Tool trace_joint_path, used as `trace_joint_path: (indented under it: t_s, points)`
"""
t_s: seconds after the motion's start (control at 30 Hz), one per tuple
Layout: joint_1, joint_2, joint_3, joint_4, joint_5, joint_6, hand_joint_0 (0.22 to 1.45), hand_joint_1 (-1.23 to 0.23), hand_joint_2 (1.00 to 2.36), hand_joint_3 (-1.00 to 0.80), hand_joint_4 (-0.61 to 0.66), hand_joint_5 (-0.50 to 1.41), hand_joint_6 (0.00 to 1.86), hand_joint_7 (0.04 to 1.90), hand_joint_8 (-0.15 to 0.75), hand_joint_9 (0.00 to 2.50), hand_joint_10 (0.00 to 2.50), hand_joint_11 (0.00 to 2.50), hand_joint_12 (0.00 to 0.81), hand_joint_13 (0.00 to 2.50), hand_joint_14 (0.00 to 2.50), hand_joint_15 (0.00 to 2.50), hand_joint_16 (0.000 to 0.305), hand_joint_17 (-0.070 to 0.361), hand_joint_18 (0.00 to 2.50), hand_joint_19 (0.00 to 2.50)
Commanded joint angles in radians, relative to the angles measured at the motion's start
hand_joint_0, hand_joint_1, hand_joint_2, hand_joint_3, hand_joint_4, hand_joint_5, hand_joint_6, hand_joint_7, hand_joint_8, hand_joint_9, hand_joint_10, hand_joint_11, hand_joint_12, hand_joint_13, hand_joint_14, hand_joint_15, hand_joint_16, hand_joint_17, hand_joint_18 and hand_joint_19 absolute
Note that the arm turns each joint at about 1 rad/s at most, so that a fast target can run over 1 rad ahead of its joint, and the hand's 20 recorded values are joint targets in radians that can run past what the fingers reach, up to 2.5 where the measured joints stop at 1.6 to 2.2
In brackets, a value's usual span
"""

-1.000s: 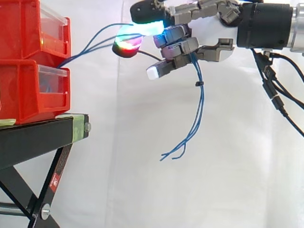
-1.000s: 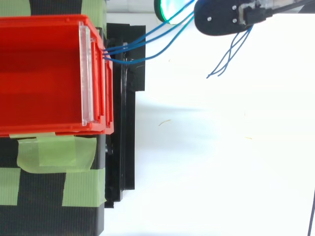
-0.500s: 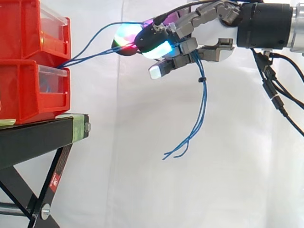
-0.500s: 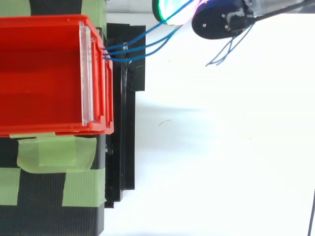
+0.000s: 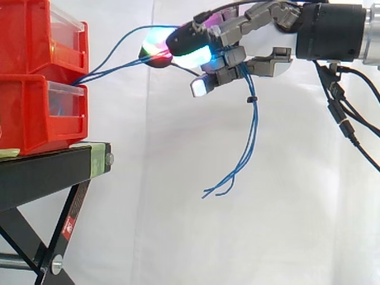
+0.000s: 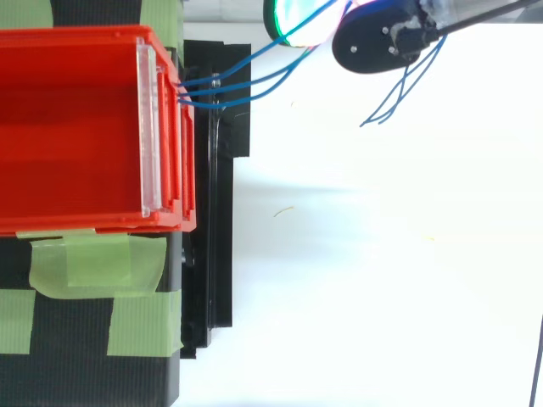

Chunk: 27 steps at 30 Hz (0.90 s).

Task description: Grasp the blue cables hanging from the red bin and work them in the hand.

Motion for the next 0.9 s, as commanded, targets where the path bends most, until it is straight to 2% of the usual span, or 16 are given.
trace_joint_path:
  t_s: [0.0,0.1,0.23,0.4,0.63,0.87]
  points:
    - [0.000,0.000,0.000,0.000,0.000,0.002,0.84,-0.73,1.02,-0.33,0.27,0.22,0.15,1.28,0.400,0.28,2.50,2.42,0.494,0.66,2.50,1.54,0.058,0.130,0.85,0.70]
    - [0.000,0.000,-0.001,0.000,0.000,0.000,0.79,-0.71,1.01,-0.49,0.25,0.22,0.11,1.32,0.394,0.27,2.50,2.48,0.477,0.63,2.50,1.58,0.053,0.120,0.83,0.82]
    - [0.000,0.000,-0.001,0.000,0.000,-0.002,0.75,-0.70,1.01,-0.68,0.27,0.23,0.13,1.31,0.399,0.30,2.50,2.46,0.483,0.65,2.50,1.55,0.054,0.122,0.83,0.76]
    - [0.000,0.000,0.000,-0.011,0.000,-0.003,0.74,-0.70,1.00,-0.87,0.28,0.26,0.28,1.25,0.406,0.39,2.50,2.46,0.480,0.72,2.50,1.53,0.055,0.123,0.90,0.75]
    - [0.002,0.000,0.000,-0.018,0.006,-0.020,0.73,-0.70,1.00,-0.99,0.29,0.30,0.42,1.20,0.401,0.50,2.50,2.46,0.484,0.81,2.50,1.54,0.055,0.125,1.00,0.72]
    - [0.005,0.000,0.000,-0.018,0.009,-0.052,0.74,-0.69,1.00,-1.00,0.28,0.36,0.42,1.21,0.394,0.58,2.50,2.47,0.473,0.85,2.50,1.54,0.054,0.122,1.05,0.68]
